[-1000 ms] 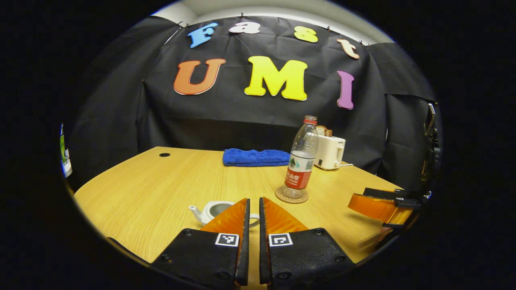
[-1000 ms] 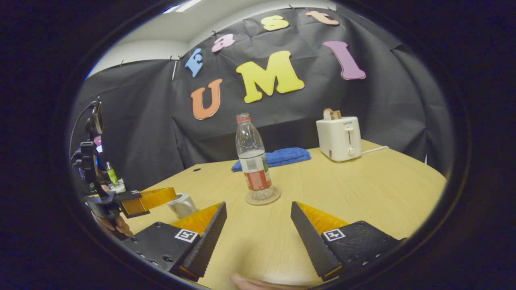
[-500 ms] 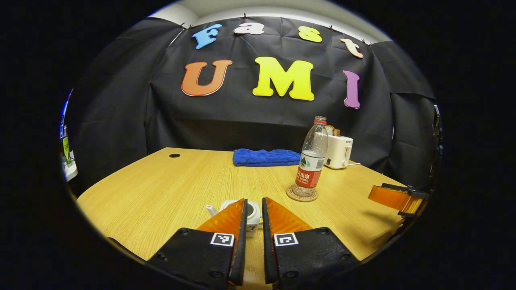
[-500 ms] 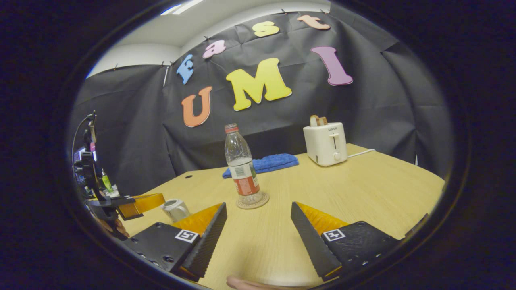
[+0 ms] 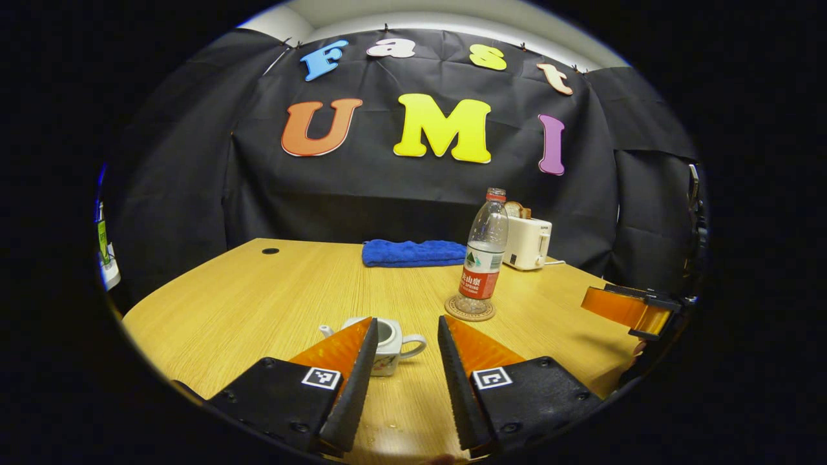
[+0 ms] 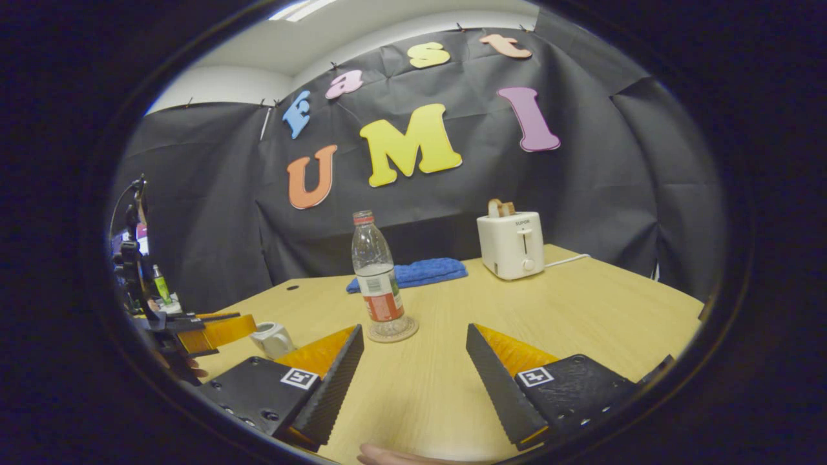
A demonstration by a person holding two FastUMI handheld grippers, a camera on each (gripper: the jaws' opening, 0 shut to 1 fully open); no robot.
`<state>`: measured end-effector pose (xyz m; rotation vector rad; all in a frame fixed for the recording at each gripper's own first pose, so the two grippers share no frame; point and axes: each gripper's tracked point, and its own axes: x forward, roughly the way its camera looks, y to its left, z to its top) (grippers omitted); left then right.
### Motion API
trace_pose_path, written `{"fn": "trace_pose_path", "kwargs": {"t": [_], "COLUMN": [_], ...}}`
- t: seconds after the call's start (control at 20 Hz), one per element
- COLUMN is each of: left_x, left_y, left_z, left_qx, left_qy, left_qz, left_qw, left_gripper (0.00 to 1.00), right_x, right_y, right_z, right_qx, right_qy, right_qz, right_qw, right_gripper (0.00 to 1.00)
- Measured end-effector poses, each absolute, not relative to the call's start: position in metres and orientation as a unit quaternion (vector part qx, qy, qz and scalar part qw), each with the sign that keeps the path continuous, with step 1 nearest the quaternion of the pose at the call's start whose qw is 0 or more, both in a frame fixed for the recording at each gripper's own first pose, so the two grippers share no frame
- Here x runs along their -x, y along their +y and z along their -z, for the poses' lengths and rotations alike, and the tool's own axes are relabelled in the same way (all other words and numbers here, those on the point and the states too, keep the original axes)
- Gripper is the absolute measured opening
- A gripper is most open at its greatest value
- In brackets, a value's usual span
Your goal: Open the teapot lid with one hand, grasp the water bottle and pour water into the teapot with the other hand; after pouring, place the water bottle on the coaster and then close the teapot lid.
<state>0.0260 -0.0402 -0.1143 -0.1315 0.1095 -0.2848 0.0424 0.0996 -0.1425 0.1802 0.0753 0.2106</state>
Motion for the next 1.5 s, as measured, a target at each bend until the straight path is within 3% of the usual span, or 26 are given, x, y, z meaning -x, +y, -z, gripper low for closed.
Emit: {"fn": "trace_pose_path", "kwargs": {"t": [0.05, 0.1, 0.15, 0.2, 0.25, 0.35, 0.45, 0.55, 0.65, 0.8, 0.95, 1.15, 1.4, 1.5], "left_x": [-0.027, -0.027, -0.028, -0.028, -0.028, -0.026, -0.018, -0.012, -0.007, 0.000, 0.005, 0.008, 0.011, 0.009], "left_y": [-0.040, -0.037, -0.033, -0.030, -0.028, -0.038, -0.066, -0.086, -0.116, -0.156, -0.173, -0.182, -0.226, -0.247], "left_z": [0.112, 0.107, 0.101, 0.093, 0.083, 0.063, 0.039, 0.010, -0.010, -0.017, -0.017, -0.038, -0.086, -0.102], "left_qx": [0.058, 0.051, 0.044, 0.037, 0.027, 0.003, -0.031, -0.062, -0.088, -0.109, -0.098, -0.055, -0.026, -0.012], "left_qy": [0.051, 0.044, 0.036, 0.025, 0.012, -0.007, -0.033, -0.072, -0.106, -0.120, -0.119, -0.127, -0.166, -0.169], "left_qz": [0.135, 0.123, 0.106, 0.091, 0.072, 0.051, 0.052, 0.045, 0.055, 0.084, 0.096, 0.102, 0.119, 0.122], "left_qw": [0.988, 0.990, 0.993, 0.995, 0.997, 0.999, 0.998, 0.994, 0.989, 0.983, 0.983, 0.985, 0.979, 0.978], "left_gripper": [0.65, 0.76, 0.71, 0.73, 0.88, 0.95, 0.95, 0.94, 0.91, 0.91, 0.91, 0.91, 0.91, 0.91], "right_x": [-0.042, -0.041, -0.041, -0.040, -0.037, -0.033, -0.029, -0.017, 0.001, 0.012, 0.003, 0.006, 0.007, -0.006], "right_y": [0.096, 0.091, 0.084, 0.076, 0.066, 0.040, -0.003, -0.030, -0.034, -0.026, -0.018, -0.030, -0.088, -0.112], "right_z": [0.140, 0.136, 0.130, 0.120, 0.108, 0.081, 0.049, 0.024, 0.003, 0.004, 0.012, -0.010, -0.061, -0.067], "right_qx": [-0.086, -0.082, -0.079, -0.080, -0.083, -0.077, -0.050, -0.028, -0.005, 0.014, 0.008, -0.034, -0.020, -0.018], "right_qy": [0.033, 0.029, 0.024, 0.015, 0.002, -0.035, -0.097, -0.147, -0.194, -0.203, -0.164, -0.144, -0.181, -0.166], "right_qz": [-0.101, -0.095, -0.088, -0.083, -0.079, -0.061, 0.003, 0.062, 0.084, 0.070, 0.040, 0.013, 0.043, 0.060], "right_qw": [0.991, 0.992, 0.993, 0.993, 0.993, 0.995, 0.994, 0.987, 0.977, 0.977, 0.986, 0.989, 0.982, 0.984], "right_gripper": [0.96, 0.96, 0.92, 0.96, 0.96, 0.95, 0.91, 0.95, 0.92, 0.92, 0.98, 0.98, 0.94, 0.97]}}
